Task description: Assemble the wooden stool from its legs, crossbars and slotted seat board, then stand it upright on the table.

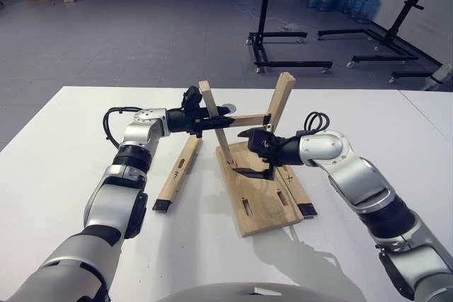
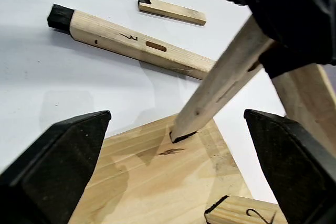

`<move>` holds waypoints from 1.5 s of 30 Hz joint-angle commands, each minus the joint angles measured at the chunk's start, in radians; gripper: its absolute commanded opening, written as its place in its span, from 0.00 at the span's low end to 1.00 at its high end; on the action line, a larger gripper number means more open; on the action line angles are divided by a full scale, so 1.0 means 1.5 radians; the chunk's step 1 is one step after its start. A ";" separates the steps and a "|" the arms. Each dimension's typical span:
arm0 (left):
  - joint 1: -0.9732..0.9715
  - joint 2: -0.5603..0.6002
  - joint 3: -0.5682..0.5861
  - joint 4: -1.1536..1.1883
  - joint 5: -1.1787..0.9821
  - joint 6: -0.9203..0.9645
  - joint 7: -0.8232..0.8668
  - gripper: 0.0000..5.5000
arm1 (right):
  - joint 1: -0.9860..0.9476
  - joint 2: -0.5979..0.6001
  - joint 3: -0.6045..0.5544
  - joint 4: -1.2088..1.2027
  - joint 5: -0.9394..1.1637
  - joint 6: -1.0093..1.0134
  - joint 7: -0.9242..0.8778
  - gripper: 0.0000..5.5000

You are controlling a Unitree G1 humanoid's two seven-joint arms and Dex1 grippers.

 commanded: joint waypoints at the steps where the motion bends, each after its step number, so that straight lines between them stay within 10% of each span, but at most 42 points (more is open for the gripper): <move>1: 0.025 0.007 -0.015 0.006 0.026 0.021 0.002 0.37 | -0.008 -0.003 -0.003 0.007 0.000 -0.010 0.003 0.85; 26: 0.021 0.012 -0.037 -0.025 0.035 -0.009 0.013 0.37 | -0.228 0.044 -0.139 0.082 0.012 -0.038 -0.081 0.85; 45: 0.030 0.009 -0.043 -0.035 0.035 -0.006 0.017 0.37 | -0.047 0.066 0.077 0.302 -0.302 -0.282 -0.238 0.85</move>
